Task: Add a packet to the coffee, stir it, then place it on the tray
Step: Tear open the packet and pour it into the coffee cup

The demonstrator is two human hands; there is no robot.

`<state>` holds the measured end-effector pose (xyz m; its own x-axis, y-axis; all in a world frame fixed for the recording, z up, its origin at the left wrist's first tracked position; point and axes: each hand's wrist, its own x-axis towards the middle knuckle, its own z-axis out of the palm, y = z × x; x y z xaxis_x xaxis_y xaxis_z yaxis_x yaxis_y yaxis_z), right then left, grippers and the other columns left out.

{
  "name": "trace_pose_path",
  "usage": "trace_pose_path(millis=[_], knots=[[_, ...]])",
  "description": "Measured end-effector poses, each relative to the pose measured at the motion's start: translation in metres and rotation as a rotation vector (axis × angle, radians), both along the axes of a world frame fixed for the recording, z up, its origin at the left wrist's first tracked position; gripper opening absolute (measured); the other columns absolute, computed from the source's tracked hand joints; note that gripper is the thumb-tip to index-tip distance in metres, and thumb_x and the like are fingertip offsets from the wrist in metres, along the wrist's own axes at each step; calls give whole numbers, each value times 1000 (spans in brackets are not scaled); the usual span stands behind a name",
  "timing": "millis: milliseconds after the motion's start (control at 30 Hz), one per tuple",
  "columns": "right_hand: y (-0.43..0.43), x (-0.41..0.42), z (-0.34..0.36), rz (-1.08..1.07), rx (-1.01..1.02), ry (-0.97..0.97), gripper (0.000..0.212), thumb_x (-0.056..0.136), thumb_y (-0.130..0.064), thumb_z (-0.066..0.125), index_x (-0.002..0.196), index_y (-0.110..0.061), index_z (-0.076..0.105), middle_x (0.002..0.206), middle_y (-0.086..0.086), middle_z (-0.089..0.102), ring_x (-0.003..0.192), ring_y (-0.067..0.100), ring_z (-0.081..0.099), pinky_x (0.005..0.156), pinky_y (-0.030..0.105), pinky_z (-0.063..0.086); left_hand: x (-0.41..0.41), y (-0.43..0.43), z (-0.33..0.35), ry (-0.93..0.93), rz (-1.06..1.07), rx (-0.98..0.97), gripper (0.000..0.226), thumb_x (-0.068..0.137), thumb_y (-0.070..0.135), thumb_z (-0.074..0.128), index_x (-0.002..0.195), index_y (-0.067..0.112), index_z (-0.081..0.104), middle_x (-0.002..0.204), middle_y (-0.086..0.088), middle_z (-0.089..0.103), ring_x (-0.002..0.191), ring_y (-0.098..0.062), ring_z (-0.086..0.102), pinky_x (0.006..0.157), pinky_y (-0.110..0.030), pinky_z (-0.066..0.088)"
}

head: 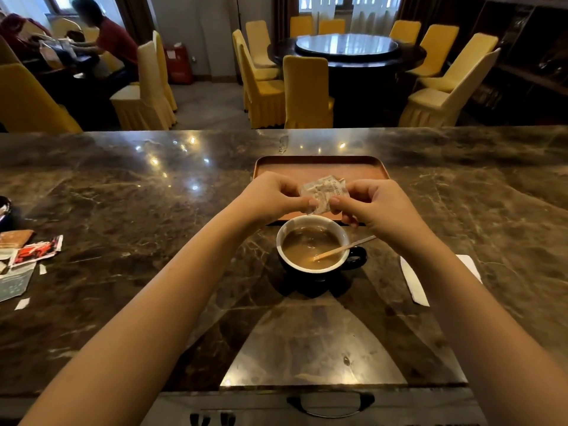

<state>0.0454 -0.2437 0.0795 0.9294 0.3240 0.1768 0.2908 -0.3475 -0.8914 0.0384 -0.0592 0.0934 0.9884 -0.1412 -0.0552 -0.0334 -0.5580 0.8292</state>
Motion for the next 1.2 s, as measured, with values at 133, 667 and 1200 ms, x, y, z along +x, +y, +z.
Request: trace_pose_path(millis=[133,667,1200], knots=[[1,1,1,5,-8,-11,10,82,-19,64,88,-12,68,72,4,69,54,2,60,51,11,49,-2,-1,0,7,-26,-5,24,77,26,68,84,3,70,80,-16,67,59,-8,53,50,-11,42],[2,2,-3,-4,-108,-128,7,81,-18,65,76,-13,65,62,-2,62,50,-1,56,48,9,46,0,-6,-9,-73,28,26,21,73,27,72,73,6,70,67,-10,63,55,-12,49,55,-21,43],[-1,1,-1,-2,-109,-116,19,82,-19,65,83,-1,67,67,15,66,50,5,55,50,16,48,-3,-8,-6,-64,3,-7,16,74,25,72,71,9,70,61,2,61,49,1,51,51,-11,44]])
